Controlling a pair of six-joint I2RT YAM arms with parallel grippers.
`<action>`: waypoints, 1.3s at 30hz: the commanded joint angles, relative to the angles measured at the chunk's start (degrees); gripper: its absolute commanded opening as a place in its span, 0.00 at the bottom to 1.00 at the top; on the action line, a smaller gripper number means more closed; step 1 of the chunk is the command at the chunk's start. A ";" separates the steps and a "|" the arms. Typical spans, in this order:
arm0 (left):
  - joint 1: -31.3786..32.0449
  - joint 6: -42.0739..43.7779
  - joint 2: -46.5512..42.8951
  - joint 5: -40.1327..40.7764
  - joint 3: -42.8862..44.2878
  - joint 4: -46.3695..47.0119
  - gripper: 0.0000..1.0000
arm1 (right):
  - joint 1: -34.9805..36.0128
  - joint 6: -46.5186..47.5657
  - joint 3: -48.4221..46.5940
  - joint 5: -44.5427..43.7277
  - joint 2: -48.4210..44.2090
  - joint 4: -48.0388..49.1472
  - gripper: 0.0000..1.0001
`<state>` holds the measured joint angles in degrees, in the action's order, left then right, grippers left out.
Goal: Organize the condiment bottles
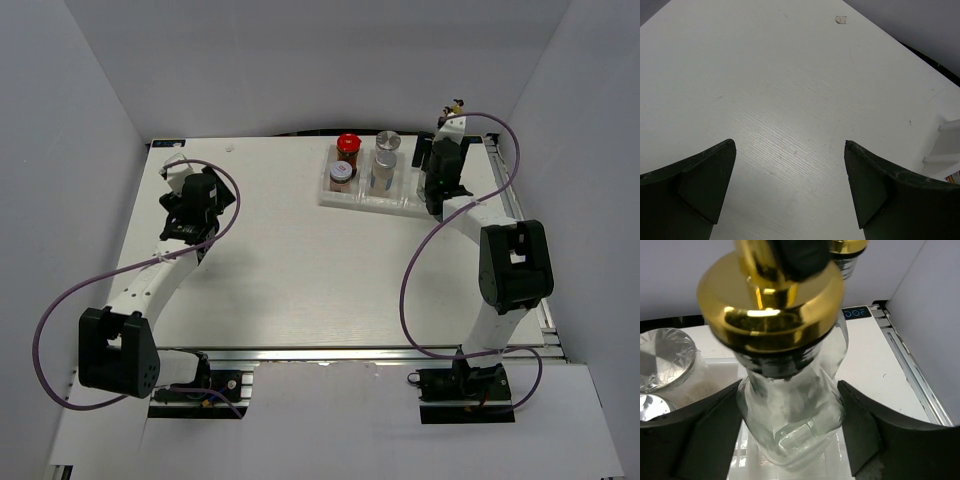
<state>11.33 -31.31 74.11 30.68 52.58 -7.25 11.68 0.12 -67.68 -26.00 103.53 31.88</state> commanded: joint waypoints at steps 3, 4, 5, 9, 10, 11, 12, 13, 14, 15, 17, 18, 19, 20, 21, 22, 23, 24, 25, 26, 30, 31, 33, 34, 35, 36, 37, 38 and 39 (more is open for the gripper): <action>-0.43 -0.07 -1.07 0.00 -0.02 0.56 0.98 | -0.26 -3.72 -1.49 -5.20 -2.53 4.68 0.86; -0.35 -0.24 -0.98 0.00 0.07 0.83 0.98 | -0.17 -3.72 -0.88 -5.12 -2.80 4.68 0.86; -0.35 -0.33 -0.81 -0.09 0.77 0.83 0.98 | -0.26 -3.64 -0.79 -5.03 -3.32 4.08 0.89; -0.43 -1.12 -0.10 0.61 2.44 -0.75 0.98 | -0.26 -3.81 -1.66 -4.50 -4.82 -0.04 0.89; -0.43 -1.12 -0.36 0.70 2.62 -1.19 0.98 | -0.17 -3.64 -1.93 -4.41 -5.26 -0.84 0.89; -0.43 -1.30 -0.63 0.79 2.71 -1.45 0.98 | -0.26 -3.64 -2.28 -4.32 -6.31 -1.64 0.89; -0.43 -1.21 -0.98 1.05 2.62 -1.72 0.98 | -0.26 -3.55 -2.28 -3.98 -7.10 -2.78 0.89; -0.35 -1.21 -1.85 1.14 2.62 -2.07 0.98 | -0.17 -3.03 -2.19 -3.54 -7.81 -3.31 0.89; -0.43 -1.21 -2.29 1.31 2.62 -2.24 0.98 | -0.26 -2.76 -2.45 -3.27 -9.29 -4.10 0.89; -0.43 -0.95 -2.65 1.23 2.71 -2.51 0.98 | -0.26 -2.67 -2.98 -2.22 -10.00 -5.32 0.89; -0.43 -0.86 -3.18 1.05 3.49 -3.47 0.98 | -0.26 -2.23 -4.64 -1.86 -11.49 -10.85 0.89; -0.43 -0.68 -3.27 1.05 4.54 -4.52 0.98 | -0.26 -2.14 -6.83 -1.86 -11.85 -13.13 0.89; -0.43 -0.51 -3.27 1.23 5.16 -5.05 0.98 | -0.26 -2.05 -7.63 -2.12 -12.38 -16.64 0.89; -0.43 -0.51 -3.27 1.40 5.69 -5.76 0.98 | -0.26 -1.97 -8.25 -2.39 -13.60 -17.98 0.89; -0.35 -0.33 -3.44 1.66 6.39 -6.89 0.98 | -0.26 -1.44 -8.78 -3.00 -14.48 -19.21 0.89; -0.43 -0.16 -3.70 1.93 6.66 -7.34 0.98 | -0.26 -1.53 -8.61 -3.53 -15.36 -20.35 0.89; -0.35 -0.07 -4.40 2.54 6.57 -7.69 0.98 | -0.34 -1.79 -8.00 -4.92 -17.72 -22.63 0.89; -0.43 0.02 -4.76 2.98 6.14 -8.22 0.98 | -0.26 -2.75 -5.91 -5.72 -19.31 -23.52 0.89; -0.43 -0.07 -5.20 3.59 5.96 -8.57 0.98 | -0.34 -3.71 -4.58 -6.25 -20.89 -24.66 0.89; -0.43 -0.07 -5.63 4.30 5.70 -8.92 0.98 | -0.34 -4.94 -3.09 -6.95 -24.65 -27.89 0.89; -0.43 -0.15 -9.05 4.39 2.28 -8.41 0.98 | -0.26 -13.46 7.01 -5.03 -35.56 -37.05 0.89; -0.43 -0.33 -9.68 4.39 1.40 -8.05 0.98 | -0.26 -20.01 12.17 -4.77 -37.67 -38.80 0.90; -0.43 -0.51 -11.43 3.08 -0.45 -6.91 0.98 | -0.26 -23.84 18.25 -3.19 -44.53 -39.70 0.89; -0.43 -0.33 -11.96 2.81 -0.63 -6.82 0.98 | -0.26 -25.24 23.59 -2.75 -48.64 -39.53 0.89; -0.35 -0.07 -12.58 2.46 -1.59 -6.90 0.98 | -0.17 -25.95 25.65 -3.35 -50.51 -39.61 0.89; -0.43 0.19 -14.24 1.85 -2.47 -6.03 0.98 | -0.26 -27.00 27.41 -3.88 -52.27 -40.40 0.89; -0.35 0.54 -15.04 1.58 -3.52 -5.24 0.98 | -0.34 -27.97 28.82 -4.14 -55.24 -40.66 0.89; -0.43 0.72 -16.00 1.58 -5.27 -4.02 0.98 | -0.26 -28.16 30.92 -4.58 -56.49 -40.67 0.89; -0.43 0.99 -16.71 1.23 -5.81 -3.57 0.98 | -0.34 -28.07 31.81 -4.67 -57.72 -39.54 0.89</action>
<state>11.31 -31.31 60.47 33.06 48.84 -13.32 11.62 -22.98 -37.74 -29.67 49.32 -7.88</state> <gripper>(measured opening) 0.983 0.895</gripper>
